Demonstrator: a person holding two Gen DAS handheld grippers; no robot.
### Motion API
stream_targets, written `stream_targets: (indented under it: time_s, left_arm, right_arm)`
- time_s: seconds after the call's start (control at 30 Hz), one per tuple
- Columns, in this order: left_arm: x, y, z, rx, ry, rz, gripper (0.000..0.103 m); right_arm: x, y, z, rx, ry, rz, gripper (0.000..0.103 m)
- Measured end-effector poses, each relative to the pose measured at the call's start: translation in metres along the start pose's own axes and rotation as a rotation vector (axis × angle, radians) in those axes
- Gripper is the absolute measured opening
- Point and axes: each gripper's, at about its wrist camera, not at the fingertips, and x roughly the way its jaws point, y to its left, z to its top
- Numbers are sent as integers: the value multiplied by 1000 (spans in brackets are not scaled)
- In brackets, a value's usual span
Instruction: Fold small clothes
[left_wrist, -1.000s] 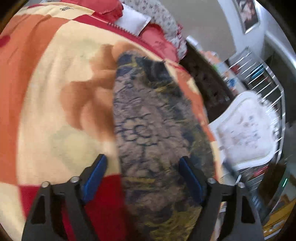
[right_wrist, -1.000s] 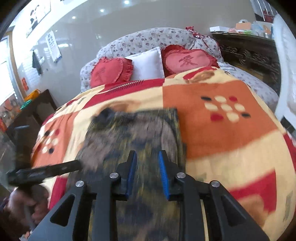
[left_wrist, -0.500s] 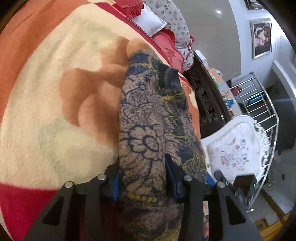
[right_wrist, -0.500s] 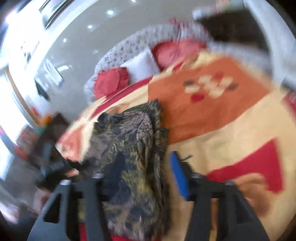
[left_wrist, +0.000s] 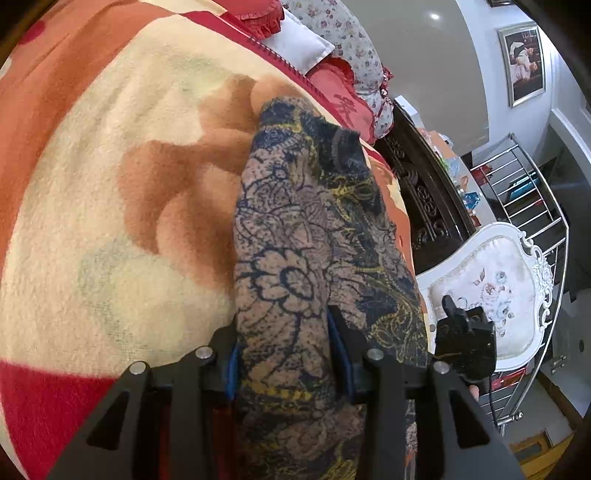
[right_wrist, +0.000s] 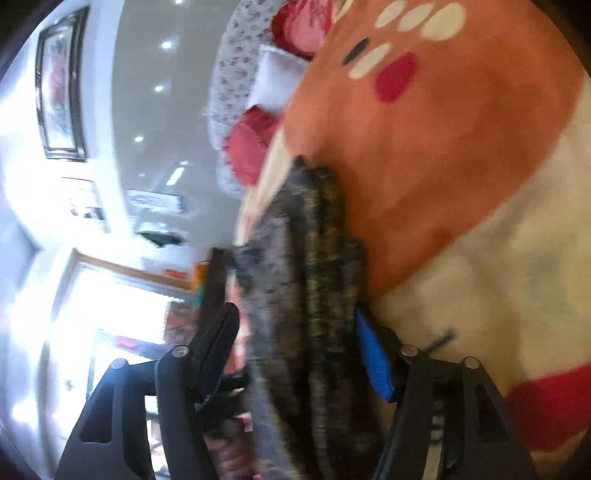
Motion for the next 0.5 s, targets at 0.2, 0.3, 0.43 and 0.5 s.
stream_targets:
  time_s: [0.2, 0.3, 0.43, 0.5]
  left_arm:
    - [3, -10, 0, 30, -10, 51, 42]
    - [2, -27, 1, 94, -22, 126, 33]
    - [-24, -56, -2, 213, -88, 197, 27]
    - [-48, -58, 0, 240, -131, 204, 28]
  right_arm:
    - [22, 22, -9, -207, 46, -248, 61]
    - [20, 35, -15, -254, 10, -286, 40]
    - [20, 80, -26, -405, 2, -368, 35]
    - [20, 103, -33, -451, 0, -366, 34]
